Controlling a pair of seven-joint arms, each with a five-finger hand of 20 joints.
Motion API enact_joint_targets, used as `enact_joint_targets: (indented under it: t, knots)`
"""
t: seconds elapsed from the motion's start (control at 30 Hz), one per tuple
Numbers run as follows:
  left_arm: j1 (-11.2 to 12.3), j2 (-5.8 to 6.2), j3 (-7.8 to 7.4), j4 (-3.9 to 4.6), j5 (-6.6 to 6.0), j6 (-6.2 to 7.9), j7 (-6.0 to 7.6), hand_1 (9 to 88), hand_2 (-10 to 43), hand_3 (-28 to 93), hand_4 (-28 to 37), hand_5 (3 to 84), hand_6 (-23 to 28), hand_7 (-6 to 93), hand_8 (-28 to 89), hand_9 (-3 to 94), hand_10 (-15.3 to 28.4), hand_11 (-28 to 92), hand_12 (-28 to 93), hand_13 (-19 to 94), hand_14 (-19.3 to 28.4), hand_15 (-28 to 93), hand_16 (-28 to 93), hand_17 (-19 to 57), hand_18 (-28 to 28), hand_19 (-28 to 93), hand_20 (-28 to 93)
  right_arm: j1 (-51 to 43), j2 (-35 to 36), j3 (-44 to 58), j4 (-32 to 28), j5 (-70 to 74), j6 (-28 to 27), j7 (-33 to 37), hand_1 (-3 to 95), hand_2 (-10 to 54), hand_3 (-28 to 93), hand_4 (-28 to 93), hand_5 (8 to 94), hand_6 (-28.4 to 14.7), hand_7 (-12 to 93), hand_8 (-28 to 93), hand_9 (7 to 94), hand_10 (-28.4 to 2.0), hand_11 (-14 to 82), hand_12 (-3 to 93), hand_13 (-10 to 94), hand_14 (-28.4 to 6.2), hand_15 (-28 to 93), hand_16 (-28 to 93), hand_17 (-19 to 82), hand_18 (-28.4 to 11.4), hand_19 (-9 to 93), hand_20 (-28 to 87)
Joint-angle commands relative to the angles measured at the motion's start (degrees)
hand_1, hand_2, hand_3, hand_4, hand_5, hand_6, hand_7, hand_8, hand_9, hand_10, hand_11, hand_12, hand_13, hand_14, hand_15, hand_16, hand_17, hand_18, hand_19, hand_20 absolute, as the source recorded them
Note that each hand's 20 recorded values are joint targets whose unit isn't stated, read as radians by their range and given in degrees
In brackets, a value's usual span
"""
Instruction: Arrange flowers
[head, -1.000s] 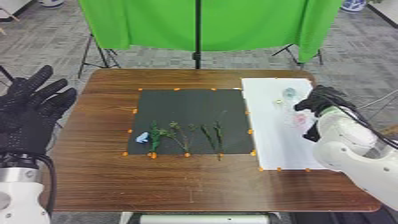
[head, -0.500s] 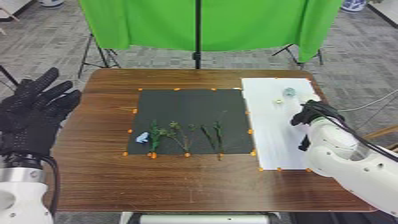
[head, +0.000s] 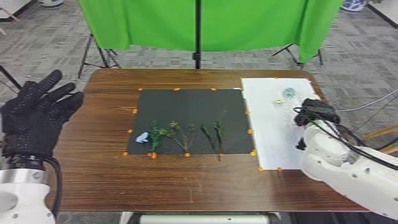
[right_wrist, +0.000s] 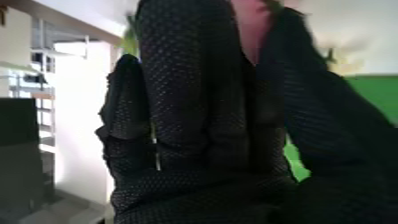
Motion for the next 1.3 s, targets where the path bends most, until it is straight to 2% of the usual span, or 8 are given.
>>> enact_joint_targets:
  t: [0.03,0.37,0.6,0.73,0.93,1.13,1.23,1.3]
  knots:
    - [0.5,-0.50,-0.34,-0.67,1.22,-0.26,-0.64,21.7,12.4,75,-28.3,36.2,11.0,13.3,-9,30.8,20.9,31,9,24,27.9,57,-13,-5.9,25.4,70,9,3.2,0.5,-3.9,-2.4,-5.3,5.6,-0.4,55.1,-9.5,68,-28,84.3,2.7,18,2,92.5,-6.7,11.2,26.4,83,-4.7,49,19,39,-19.6,93,17]
    - [0.7,-0.60,-0.68,-0.91,1.37,0.26,-0.85,21.7,12.3,75,-28.3,36.0,10.9,13.3,-9,30.9,20.8,30,9,24,27.8,57,-13,-6.0,25.4,70,9,11.1,-2.0,-7.2,-7.1,-10.3,9.0,-2.2,55.1,-9.5,70,-28,85.4,2.0,18,3,93.5,-6.9,11.7,27.6,84,-4.2,50,20,40,-19.3,93,20]
    - [0.9,-0.21,-1.71,-2.73,3.25,0.03,-1.24,21.7,12.2,75,-28.3,36.1,10.9,13.3,-9,30.8,20.9,30,9,24,27.9,57,-13,-6.0,25.4,70,9,21.7,-12.3,-15.5,-5.6,-6.7,8.4,-8.1,54.9,-9.5,71,-28,85.6,1.8,18,4,93.7,-6.9,12.0,27.7,84,-4.3,50,20,40,-19.3,93,21]
    - [-1.1,1.08,-0.71,-2.33,3.01,0.22,-0.47,21.7,12.2,75,-28.3,36.1,11.0,13.3,-9,30.8,20.8,30,9,24,27.9,57,-13,-6.0,25.4,70,9,27.9,-23.2,-21.6,-2.4,-3.7,7.1,-13.8,54.6,-9.5,71,-28,85.4,1.8,18,4,93.7,-7.0,12.2,27.7,84,-4.3,50,20,40,-19.3,93,22]
    - [-7.9,3.53,1.29,-0.29,3.70,-2.33,-3.32,21.8,12.2,75,-28.3,36.1,11.0,13.3,-9,30.6,20.8,30,9,24,27.9,57,-13,-5.9,25.5,70,8,31.2,-34.8,-26.5,1.0,-0.7,4.8,-14.1,53.7,-9.5,72,-28,85.0,2.1,18,4,93.7,-6.9,12.5,27.8,84,-4.3,51,20,39,-19.0,93,22]
    - [-10.6,5.97,0.84,0.42,3.23,-2.02,-1.68,21.7,12.1,75,-28.3,36.1,11.0,13.3,-9,30.7,20.8,30,9,24,28.0,57,-13,-5.8,25.7,71,8,37.4,-42.7,-33.5,5.6,6.1,5.7,-11.5,53.3,-9.5,72,-28,84.6,2.4,19,4,93.6,-6.9,13.8,27.3,84,-4.2,51,20,39,-18.9,93,22]
    - [-9.2,5.91,-0.35,-0.27,3.02,-1.69,-1.10,21.8,12.1,75,-28.3,36.2,11.0,13.3,-9,30.7,20.8,30,9,24,28.0,57,-13,-5.8,25.7,71,8,38.1,-46.0,-34.0,7.3,8.9,4.0,-12.5,53.0,-9.5,72,-28,84.4,2.5,19,4,93.5,-7.0,14.8,27.3,84,-4.2,52,19,37,-18.8,93,23]
    - [-11.0,6.71,0.89,0.21,2.81,-1.45,-1.87,21.8,12.1,75,-28.3,36.2,11.0,13.2,-9,30.8,20.8,30,9,24,28.0,57,-13,-5.8,25.7,71,8,38.0,-46.4,-34.1,6.8,9.2,2.8,-12.8,52.8,-9.5,72,-28,84.2,2.6,19,4,93.2,-7.1,15.6,27.1,84,-4.2,52,20,36,-18.7,93,23]
